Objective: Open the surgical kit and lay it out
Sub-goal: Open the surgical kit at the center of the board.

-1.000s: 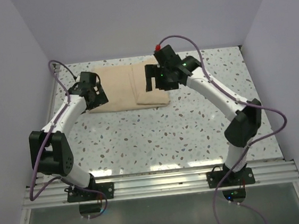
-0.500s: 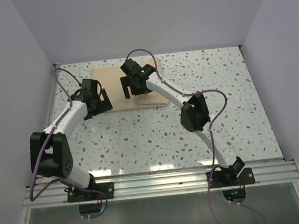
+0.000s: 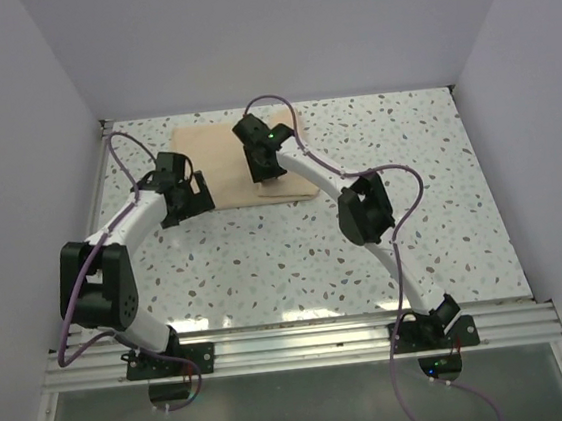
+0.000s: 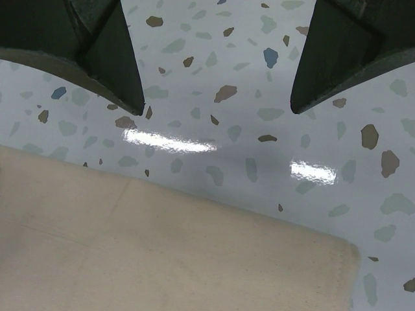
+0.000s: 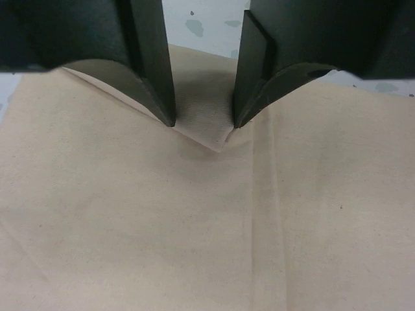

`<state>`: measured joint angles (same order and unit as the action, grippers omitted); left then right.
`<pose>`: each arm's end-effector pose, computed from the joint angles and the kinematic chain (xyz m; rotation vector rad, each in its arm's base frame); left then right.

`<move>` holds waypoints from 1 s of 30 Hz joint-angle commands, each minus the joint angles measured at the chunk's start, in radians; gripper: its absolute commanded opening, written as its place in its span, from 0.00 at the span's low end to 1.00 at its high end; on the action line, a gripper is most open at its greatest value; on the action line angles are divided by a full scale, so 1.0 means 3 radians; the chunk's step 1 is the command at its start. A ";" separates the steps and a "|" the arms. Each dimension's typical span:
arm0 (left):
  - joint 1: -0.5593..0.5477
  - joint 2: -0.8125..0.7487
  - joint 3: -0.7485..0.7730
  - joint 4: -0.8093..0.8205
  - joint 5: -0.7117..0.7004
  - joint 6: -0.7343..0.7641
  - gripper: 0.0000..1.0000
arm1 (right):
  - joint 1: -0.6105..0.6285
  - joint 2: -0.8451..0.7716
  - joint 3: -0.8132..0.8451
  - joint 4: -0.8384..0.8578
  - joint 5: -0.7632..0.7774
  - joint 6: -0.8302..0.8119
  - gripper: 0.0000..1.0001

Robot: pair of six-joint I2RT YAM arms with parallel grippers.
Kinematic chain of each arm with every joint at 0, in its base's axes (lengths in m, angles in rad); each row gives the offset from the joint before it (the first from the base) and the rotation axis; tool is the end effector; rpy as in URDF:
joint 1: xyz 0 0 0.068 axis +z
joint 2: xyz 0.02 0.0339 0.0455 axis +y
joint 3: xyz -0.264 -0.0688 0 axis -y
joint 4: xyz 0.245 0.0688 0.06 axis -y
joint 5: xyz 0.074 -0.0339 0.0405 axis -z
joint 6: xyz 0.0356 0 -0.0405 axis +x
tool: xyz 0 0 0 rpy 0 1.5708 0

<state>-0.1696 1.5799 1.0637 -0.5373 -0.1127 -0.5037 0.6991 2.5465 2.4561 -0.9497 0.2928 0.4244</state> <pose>0.3153 -0.0499 0.2137 -0.4734 2.5729 -0.0893 0.4220 0.3414 0.2059 -0.2471 2.5311 0.0507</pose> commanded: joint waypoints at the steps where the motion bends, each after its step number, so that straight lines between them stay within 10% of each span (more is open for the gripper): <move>1: 0.0039 0.0046 0.0018 0.0129 0.0059 0.0068 0.98 | 0.0007 -0.0097 -0.0159 0.0067 -0.0122 -0.0039 0.42; 6: 0.0044 0.0092 0.0018 0.0129 0.0074 0.0048 0.97 | -0.0004 -0.0215 -0.0246 0.0041 -0.0137 -0.0106 0.00; 30: 0.0039 0.0507 0.0524 -0.0101 -0.0182 0.0048 0.96 | -0.1200 -0.2056 -0.2496 -0.0198 0.1437 0.0518 0.00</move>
<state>-0.1646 1.7271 1.1858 -0.5632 -0.1604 -0.4870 0.3428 1.9503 1.7565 -0.9176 0.6128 0.5236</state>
